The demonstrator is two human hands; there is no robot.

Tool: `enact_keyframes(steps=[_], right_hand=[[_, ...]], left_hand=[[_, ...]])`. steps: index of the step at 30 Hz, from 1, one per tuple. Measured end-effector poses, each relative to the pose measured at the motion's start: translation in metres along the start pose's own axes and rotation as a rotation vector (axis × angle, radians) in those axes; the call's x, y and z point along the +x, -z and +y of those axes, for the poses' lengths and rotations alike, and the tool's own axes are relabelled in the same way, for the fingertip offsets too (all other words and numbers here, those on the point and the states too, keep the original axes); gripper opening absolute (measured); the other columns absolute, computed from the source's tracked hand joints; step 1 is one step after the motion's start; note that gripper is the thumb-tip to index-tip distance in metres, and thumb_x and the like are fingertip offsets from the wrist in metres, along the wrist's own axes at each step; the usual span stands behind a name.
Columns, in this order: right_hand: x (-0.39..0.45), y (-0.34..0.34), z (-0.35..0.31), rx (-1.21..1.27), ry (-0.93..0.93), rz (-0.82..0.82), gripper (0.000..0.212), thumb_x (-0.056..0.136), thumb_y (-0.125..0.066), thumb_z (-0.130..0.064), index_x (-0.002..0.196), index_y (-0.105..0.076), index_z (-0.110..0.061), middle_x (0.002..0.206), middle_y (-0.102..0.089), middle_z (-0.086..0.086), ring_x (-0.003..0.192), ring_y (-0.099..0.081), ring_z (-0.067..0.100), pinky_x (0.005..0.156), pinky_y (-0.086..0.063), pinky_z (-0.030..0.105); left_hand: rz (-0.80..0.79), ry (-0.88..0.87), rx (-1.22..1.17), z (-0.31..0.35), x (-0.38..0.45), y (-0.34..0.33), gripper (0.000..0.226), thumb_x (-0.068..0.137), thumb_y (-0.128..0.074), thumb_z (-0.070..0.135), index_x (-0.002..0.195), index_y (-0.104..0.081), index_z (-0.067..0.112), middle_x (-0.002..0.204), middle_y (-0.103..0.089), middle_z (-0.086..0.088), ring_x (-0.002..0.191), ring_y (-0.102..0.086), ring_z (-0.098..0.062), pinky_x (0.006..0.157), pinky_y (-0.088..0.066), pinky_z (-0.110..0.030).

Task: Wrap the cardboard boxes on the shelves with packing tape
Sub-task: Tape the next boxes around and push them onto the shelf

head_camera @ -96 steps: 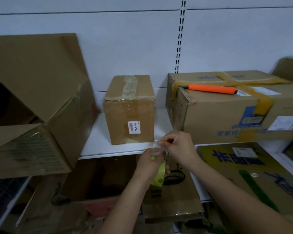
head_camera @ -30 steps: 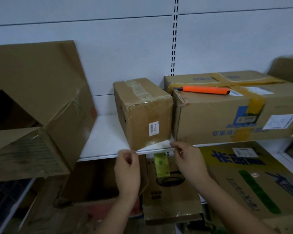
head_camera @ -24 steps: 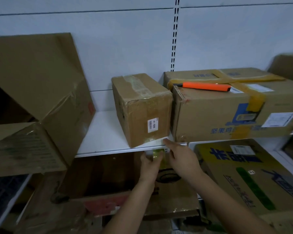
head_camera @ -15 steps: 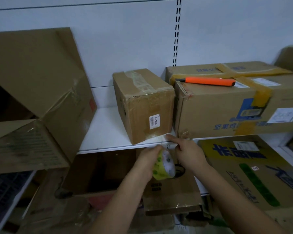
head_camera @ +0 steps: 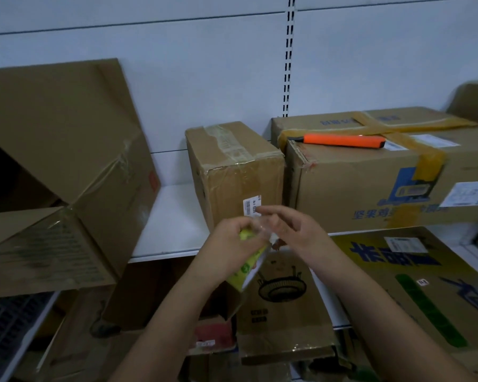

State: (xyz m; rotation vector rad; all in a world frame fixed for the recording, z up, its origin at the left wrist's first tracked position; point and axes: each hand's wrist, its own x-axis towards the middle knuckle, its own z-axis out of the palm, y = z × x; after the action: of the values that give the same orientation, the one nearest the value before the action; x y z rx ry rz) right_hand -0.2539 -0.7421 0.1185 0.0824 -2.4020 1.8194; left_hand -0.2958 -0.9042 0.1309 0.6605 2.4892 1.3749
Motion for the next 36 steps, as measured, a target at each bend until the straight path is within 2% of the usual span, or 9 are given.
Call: enact_keyframes(steps=[6, 10, 13, 17, 20, 23, 28, 33, 36], right_hand=[[0.003, 0.005, -0.025, -0.039, 0.196, -0.001, 0.087, 0.062, -0.070, -0.077, 0.136, -0.052, -0.038, 0.115, -0.062, -0.022, 0.109, -0.061, 0.002, 0.090, -0.054, 0.023], [0.003, 0.000, -0.041, -0.136, 0.332, 0.144, 0.046, 0.077, -0.083, -0.026, 0.120, -0.068, -0.030, 0.098, -0.072, -0.011, 0.092, -0.068, 0.006, 0.078, -0.056, 0.022], [0.011, 0.000, -0.048, -0.135, 0.376, 0.277, 0.019, 0.090, -0.071, -0.015, 0.100, -0.076, -0.031, 0.086, -0.075, -0.016, 0.081, -0.070, 0.003, 0.076, -0.056, 0.021], [0.030, 0.001, -0.052, -0.003, 0.287, 0.382, 0.019, 0.092, -0.068, -0.015, 0.093, -0.078, -0.031, 0.091, -0.076, -0.017, 0.089, -0.070, -0.001, 0.086, -0.055, 0.027], [0.048, 0.002, -0.052, 0.195, 0.224, 0.472, 0.026, 0.090, -0.069, -0.014, 0.082, -0.080, -0.035, 0.113, -0.072, -0.012, 0.112, -0.062, -0.001, 0.103, -0.048, 0.035], [0.059, 0.001, -0.055, 0.303, 0.110, 0.540, 0.028, 0.089, -0.070, -0.016, 0.073, -0.079, -0.038, 0.129, -0.063, -0.016, 0.133, -0.047, 0.005, 0.113, -0.038, 0.042], [0.065, -0.008, -0.066, 0.104, 0.076, 0.582, 0.028, 0.097, -0.059, -0.019, 0.075, -0.074, -0.029, 0.122, -0.065, -0.014, 0.144, -0.030, 0.009, 0.115, -0.030, 0.035], [0.068, -0.025, -0.067, -0.018, 0.085, 0.588, 0.028, 0.101, -0.050, -0.020, 0.084, -0.073, -0.017, 0.092, -0.070, -0.006, 0.101, -0.062, 0.013, 0.077, -0.041, 0.021], [0.070, -0.034, -0.066, -0.031, 0.091, 0.554, 0.030, 0.101, -0.051, -0.022, 0.082, -0.073, -0.016, 0.085, -0.070, -0.002, 0.076, -0.059, 0.004, 0.061, -0.039, 0.009]], left_hand=[[0.136, -0.112, 0.321, 0.025, 0.006, 0.027, 0.042, 0.089, -0.054, 0.060, 0.058, -0.062, 0.033, 0.053, -0.058, 0.014, 0.057, -0.057, -0.002, 0.057, -0.042, -0.025], [0.196, -0.154, 0.397, 0.039, 0.009, 0.045, 0.062, 0.084, -0.040, 0.076, 0.054, -0.060, 0.026, 0.047, -0.052, 0.010, 0.050, -0.050, -0.006, 0.057, -0.042, -0.032], [0.155, -0.161, 0.445, 0.053, 0.008, 0.057, 0.058, 0.086, -0.039, 0.074, 0.070, -0.071, 0.029, 0.060, -0.062, 0.008, 0.058, -0.056, -0.006, 0.062, -0.049, -0.037], [0.140, -0.166, 0.458, 0.065, 0.004, 0.062, 0.027, 0.084, -0.064, 0.058, 0.100, -0.068, 0.037, 0.090, -0.067, 0.016, 0.080, -0.059, -0.001, 0.071, -0.048, -0.028], [0.158, -0.242, 0.389, 0.062, 0.002, 0.059, 0.098, 0.080, -0.073, 0.054, 0.156, -0.015, 0.040, 0.113, -0.062, 0.020, 0.105, -0.060, -0.002, 0.087, -0.049, -0.024], [0.217, -0.360, 0.346, 0.053, 0.001, 0.065, 0.110, 0.077, -0.080, 0.045, 0.156, -0.003, 0.045, 0.116, -0.066, 0.018, 0.096, -0.063, 0.000, 0.084, -0.052, -0.022], [0.285, -0.469, 0.489, 0.039, -0.005, 0.086, 0.088, 0.086, -0.073, 0.029, 0.154, -0.019, 0.042, 0.142, -0.049, 0.014, 0.124, -0.050, -0.005, 0.097, -0.043, -0.020], [0.389, -0.561, 0.575, 0.024, -0.007, 0.096, 0.080, 0.083, -0.070, 0.008, 0.151, -0.036, 0.033, 0.127, -0.052, 0.011, 0.117, -0.050, -0.009, 0.099, -0.044, -0.029], [0.470, -0.603, 0.612, 0.018, -0.008, 0.103, 0.082, 0.076, -0.065, -0.007, 0.147, -0.044, 0.026, 0.117, -0.051, 0.007, 0.110, -0.051, -0.014, 0.093, -0.047, -0.033]])
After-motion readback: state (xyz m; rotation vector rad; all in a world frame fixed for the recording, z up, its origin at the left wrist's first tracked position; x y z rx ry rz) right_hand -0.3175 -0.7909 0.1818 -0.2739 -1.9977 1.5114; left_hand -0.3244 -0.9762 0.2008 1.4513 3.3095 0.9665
